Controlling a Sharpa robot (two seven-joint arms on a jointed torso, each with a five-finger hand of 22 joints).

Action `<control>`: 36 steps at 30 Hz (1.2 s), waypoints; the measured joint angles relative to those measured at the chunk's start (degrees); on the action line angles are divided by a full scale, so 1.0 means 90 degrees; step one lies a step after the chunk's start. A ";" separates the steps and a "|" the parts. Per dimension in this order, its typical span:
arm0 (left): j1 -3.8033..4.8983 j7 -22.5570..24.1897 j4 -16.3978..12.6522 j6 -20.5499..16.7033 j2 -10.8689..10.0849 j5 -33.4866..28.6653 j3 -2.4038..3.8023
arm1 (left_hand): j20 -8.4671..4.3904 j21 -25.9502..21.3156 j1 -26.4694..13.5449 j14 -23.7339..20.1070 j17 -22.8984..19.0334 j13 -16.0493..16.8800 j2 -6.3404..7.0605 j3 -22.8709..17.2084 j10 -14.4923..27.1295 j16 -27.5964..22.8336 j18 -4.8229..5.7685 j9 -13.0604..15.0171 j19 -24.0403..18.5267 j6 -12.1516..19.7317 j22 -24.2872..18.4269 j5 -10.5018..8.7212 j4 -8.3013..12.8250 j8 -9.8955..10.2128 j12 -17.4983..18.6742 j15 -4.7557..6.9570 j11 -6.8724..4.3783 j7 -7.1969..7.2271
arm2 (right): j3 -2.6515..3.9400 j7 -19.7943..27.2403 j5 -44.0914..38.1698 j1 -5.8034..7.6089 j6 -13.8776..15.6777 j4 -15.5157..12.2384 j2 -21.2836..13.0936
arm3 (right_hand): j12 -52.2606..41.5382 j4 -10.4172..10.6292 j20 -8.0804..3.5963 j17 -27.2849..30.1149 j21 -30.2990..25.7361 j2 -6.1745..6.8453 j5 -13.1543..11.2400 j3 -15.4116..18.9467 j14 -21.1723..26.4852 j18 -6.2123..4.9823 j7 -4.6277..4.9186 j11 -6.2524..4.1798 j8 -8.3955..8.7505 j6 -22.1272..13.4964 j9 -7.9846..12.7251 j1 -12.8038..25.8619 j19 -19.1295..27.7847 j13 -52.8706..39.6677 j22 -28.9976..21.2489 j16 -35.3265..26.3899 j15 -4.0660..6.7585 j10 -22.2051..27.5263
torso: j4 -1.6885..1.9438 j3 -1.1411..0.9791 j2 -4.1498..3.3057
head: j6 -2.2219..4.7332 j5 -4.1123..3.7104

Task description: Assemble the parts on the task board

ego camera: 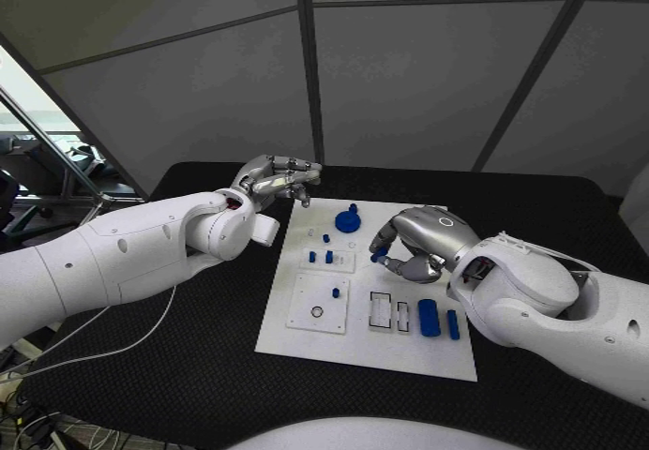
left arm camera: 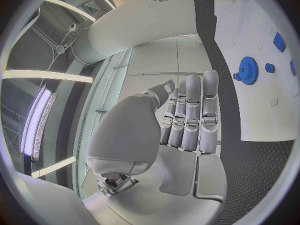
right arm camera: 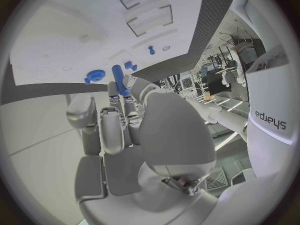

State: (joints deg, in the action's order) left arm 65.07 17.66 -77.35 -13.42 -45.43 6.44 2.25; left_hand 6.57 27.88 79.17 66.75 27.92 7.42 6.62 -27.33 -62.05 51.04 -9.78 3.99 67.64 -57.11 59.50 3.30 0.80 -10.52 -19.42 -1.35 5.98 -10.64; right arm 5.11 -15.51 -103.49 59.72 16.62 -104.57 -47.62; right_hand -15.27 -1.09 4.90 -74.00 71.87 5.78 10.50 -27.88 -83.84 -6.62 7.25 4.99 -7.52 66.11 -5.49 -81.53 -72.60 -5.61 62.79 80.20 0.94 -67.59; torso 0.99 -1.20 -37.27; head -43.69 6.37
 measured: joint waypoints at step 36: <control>0.0016 0.0094 0.0201 -0.0090 0.0369 -0.0001 0.0005 | 0.0000 0.0000 0.0000 -0.0001 -0.0004 0.0005 0.0000 0.0017 -0.0001 0.0024 0.0000 0.0000 0.0000 0.0000 0.0001 0.0000 0.0017 0.0000 0.0000 -0.0001 0.0001 0.0001 | -0.0597 0.0922 0.0649 -0.0322 -0.0147 0.0988 0.1585 | 0.0133 -0.0055 0.0024 0.0076 0.0000 -0.0042 0.0140 -0.0055 0.0000 -0.0004 0.0054 0.0000 0.0048 -0.0055 0.0015 -0.0060 0.0024 0.0002 -0.0086 0.0000 -0.0001 0.0000 | -0.0009 -0.0003 -0.0003 | -0.0267 0.0469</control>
State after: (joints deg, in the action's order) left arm 65.21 18.51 -75.54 -14.23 -42.11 6.43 2.30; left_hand 6.57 27.88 79.17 66.74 27.88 7.47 6.62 -27.18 -62.06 51.26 -9.79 3.99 67.64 -57.11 59.51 3.30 0.95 -10.52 -19.42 -1.35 5.98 -10.63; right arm -0.27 -7.21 -97.66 56.82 15.30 -95.67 -33.35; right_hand -14.08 -1.59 5.11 -73.32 71.87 5.40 11.75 -28.38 -83.84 -6.65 7.74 5.00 -7.09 65.61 -5.35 -82.07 -72.39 -5.59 62.02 80.20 0.93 -67.59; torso 0.92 -1.23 -37.30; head -46.09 10.59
